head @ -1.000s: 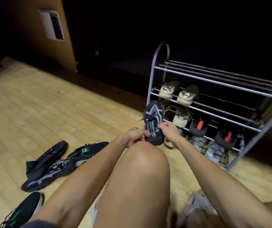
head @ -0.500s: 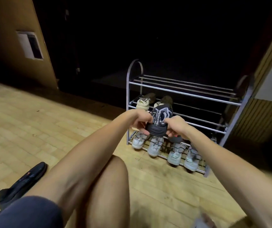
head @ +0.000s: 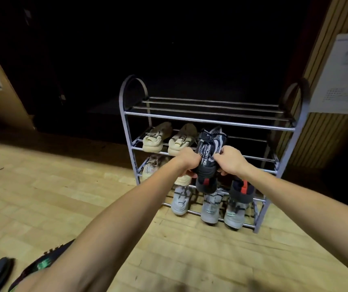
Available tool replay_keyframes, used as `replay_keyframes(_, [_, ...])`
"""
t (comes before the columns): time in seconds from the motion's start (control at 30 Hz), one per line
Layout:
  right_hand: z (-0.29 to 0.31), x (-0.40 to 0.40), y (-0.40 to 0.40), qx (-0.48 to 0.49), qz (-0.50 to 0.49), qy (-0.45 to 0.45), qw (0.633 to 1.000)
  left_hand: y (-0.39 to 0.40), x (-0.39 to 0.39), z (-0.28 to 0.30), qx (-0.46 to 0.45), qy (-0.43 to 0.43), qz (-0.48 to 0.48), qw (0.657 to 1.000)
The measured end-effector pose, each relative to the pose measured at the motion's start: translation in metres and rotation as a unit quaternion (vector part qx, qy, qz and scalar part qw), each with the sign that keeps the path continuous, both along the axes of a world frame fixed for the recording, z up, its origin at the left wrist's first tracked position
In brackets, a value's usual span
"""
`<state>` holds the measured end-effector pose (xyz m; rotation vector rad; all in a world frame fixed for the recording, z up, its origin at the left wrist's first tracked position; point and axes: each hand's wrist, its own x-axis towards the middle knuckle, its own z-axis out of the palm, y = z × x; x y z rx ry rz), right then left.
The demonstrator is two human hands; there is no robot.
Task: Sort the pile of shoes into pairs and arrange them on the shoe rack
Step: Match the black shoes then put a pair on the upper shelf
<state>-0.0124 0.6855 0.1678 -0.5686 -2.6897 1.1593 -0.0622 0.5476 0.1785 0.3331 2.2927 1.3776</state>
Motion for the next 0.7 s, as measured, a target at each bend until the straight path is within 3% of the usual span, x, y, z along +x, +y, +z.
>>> replay_keyframes(0.43, [-0.02, -0.062, 0.057, -0.008, -0.049, -0.01, 0.999, 0.058, -0.066, -0.048, 0.057, -0.009, 0.015, 0.998])
replay_keyframes(0.7, [-0.029, -0.072, 0.074, -0.091, -0.112, -0.004, 0.989, 0.081, -0.07, -0.058, 0.045, 0.008, 0.018, 0.999])
